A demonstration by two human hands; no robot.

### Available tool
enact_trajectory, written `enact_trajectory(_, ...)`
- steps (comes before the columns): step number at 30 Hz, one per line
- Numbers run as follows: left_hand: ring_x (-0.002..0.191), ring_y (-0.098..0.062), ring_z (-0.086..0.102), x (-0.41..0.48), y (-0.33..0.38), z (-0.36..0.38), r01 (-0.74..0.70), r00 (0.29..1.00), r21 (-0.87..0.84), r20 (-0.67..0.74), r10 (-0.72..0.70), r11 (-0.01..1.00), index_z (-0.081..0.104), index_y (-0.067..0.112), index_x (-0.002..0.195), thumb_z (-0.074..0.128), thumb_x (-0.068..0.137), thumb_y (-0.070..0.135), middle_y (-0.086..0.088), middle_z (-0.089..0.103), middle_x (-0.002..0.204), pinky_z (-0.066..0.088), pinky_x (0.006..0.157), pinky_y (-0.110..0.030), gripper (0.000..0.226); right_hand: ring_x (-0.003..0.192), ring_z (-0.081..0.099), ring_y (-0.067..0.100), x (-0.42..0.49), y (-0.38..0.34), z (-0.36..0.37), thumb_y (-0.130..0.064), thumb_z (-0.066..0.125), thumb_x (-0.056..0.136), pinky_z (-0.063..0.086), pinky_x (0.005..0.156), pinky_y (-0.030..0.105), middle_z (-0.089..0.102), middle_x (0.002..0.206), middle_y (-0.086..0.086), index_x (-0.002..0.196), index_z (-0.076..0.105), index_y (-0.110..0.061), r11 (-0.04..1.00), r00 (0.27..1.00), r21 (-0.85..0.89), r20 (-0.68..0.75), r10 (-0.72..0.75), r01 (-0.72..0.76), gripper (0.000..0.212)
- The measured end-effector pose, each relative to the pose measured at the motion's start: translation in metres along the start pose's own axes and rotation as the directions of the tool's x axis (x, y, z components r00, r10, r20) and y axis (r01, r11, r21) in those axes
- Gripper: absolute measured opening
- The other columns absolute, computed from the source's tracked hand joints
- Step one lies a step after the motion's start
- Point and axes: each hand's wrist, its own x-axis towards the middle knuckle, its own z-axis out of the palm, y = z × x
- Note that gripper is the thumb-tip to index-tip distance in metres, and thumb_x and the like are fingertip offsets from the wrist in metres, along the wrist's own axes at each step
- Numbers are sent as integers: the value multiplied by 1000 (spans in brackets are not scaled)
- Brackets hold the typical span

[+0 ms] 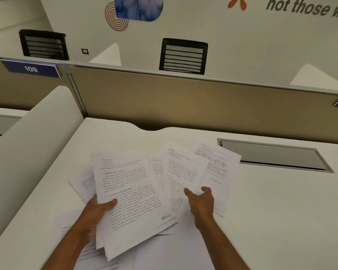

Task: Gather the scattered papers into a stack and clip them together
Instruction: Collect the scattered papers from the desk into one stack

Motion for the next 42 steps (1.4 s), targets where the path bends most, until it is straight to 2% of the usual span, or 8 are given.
enact_trajectory(4,109,-39,68,8,-7,0,16,1000,110,-28,-13,994,56,8,141,69,92,-1,-19,69,126,54,99,-55,52,103,69,32,3,-4,9,-25,83,84,64,71,39,59,134,15,145,40,-14,998,999,38,17,39,-40,75)
enact_trajectory(9,115,-41,65,16,-8,1,27,998,178,-54,-18,984,53,7,144,69,92,-3,-22,66,132,52,103,-56,55,59,63,20,10,-8,5,-13,79,88,47,41,22,72,102,19,107,58,-4,990,992,99,89,90,-99,30)
enact_trajectory(15,113,-39,66,10,-7,2,45,998,158,-58,-36,986,52,11,145,67,95,2,-20,67,132,54,100,-53,53,92,76,32,14,-6,10,-5,66,94,65,83,50,78,109,12,95,69,-16,999,978,43,206,-8,-1,12)
enact_trajectory(23,127,-36,61,2,2,-8,40,999,-159,-29,-45,986,59,10,141,67,90,-1,-15,68,135,42,114,-53,52,92,69,27,32,-18,-29,-5,59,99,54,75,33,72,117,12,117,70,-3,961,972,151,3,-234,231,21)
enact_trajectory(28,116,-29,66,-3,22,12,44,999,-352,19,-40,935,66,14,130,61,90,-3,-7,76,122,62,84,-36,44,95,68,27,45,-36,-60,-7,58,100,52,71,31,73,115,9,118,70,-6,941,962,198,-72,-264,274,22)
enact_trajectory(31,118,-30,66,-7,30,27,38,999,-360,44,-23,932,68,13,129,64,86,-3,-10,74,126,58,91,-39,46,92,69,24,35,-44,-73,-8,57,102,56,66,34,74,112,6,120,68,-9,939,963,226,20,-269,258,21)
enact_trajectory(34,113,-28,68,-13,34,48,22,997,-321,78,4,947,69,14,124,64,85,-6,-9,76,122,60,89,-37,44,94,75,26,22,-42,-84,-11,60,101,61,84,52,79,107,4,117,70,-12,957,948,159,172,-269,242,19)
enact_trajectory(42,109,-33,70,-33,23,76,44,996,-103,84,-36,994,71,13,116,64,88,-11,-10,78,117,49,105,-51,37,92,79,28,8,-16,-101,-13,62,101,60,71,35,82,101,10,114,74,-7,983,853,84,489,-185,165,19)
